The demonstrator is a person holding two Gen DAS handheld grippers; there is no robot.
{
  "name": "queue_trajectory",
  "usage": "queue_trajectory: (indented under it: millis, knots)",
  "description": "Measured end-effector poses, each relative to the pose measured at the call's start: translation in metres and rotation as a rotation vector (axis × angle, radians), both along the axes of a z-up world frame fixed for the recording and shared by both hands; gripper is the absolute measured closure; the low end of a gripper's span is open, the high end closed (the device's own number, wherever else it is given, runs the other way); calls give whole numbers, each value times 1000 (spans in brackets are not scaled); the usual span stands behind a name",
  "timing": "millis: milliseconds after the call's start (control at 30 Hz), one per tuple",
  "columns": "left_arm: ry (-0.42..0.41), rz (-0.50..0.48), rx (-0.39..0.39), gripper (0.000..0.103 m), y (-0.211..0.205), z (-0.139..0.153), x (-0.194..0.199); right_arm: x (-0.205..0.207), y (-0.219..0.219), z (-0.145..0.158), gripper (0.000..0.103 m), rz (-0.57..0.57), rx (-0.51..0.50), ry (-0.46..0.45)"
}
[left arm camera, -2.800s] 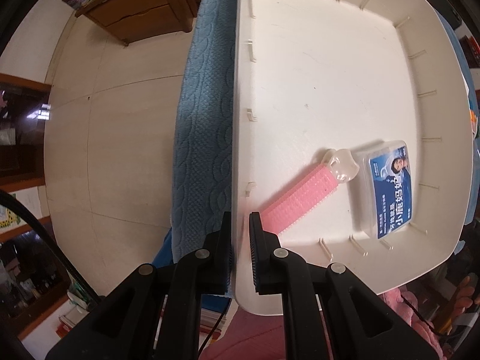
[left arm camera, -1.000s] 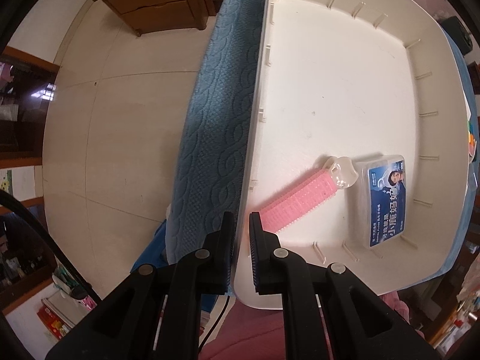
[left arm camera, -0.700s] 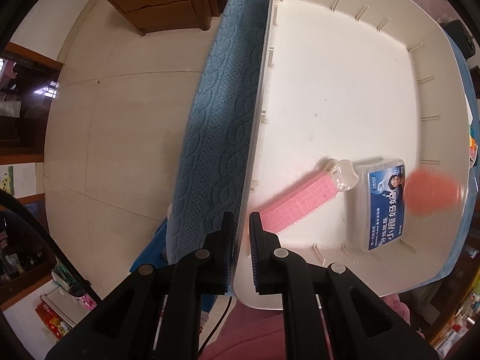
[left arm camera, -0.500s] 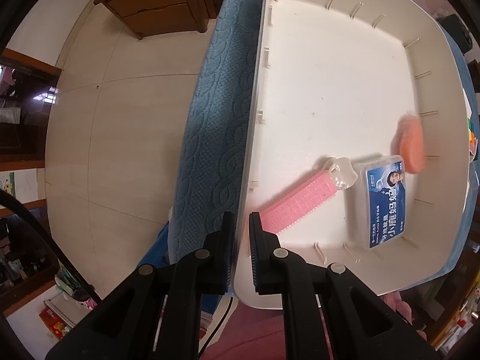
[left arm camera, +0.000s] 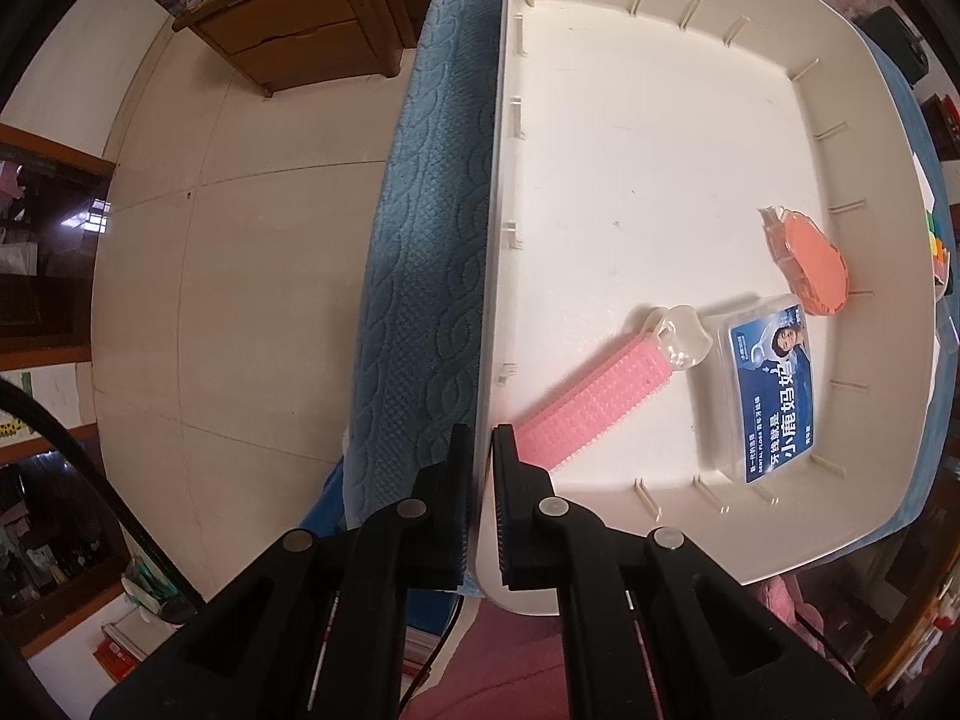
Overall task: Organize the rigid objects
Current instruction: 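Move the right gripper over the small white digital device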
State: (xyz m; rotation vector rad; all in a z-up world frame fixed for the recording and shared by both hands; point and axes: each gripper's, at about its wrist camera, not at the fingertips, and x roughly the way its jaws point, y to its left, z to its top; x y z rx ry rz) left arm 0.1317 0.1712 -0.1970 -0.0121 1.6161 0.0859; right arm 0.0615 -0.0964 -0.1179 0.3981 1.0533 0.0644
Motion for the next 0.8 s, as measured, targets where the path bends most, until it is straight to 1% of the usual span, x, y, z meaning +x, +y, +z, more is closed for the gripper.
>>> queue_trajectory:
  millis: [200,333,600,800]
  knots:
    - [1,-14,6,97,-4,1,-1,-10,-28,-14,23,-112,-51,4]
    - [4,-16,7,97,-7,1,1,-15,-40,-24,23,-156,-90,14]
    - [13,-3,-1,97,-1,0,4,-12,-53,-50,23,-184,-158,53]
    - [22,27,-11,96,5,-1,6,-1,-58,-69,23,-167,-199,81]
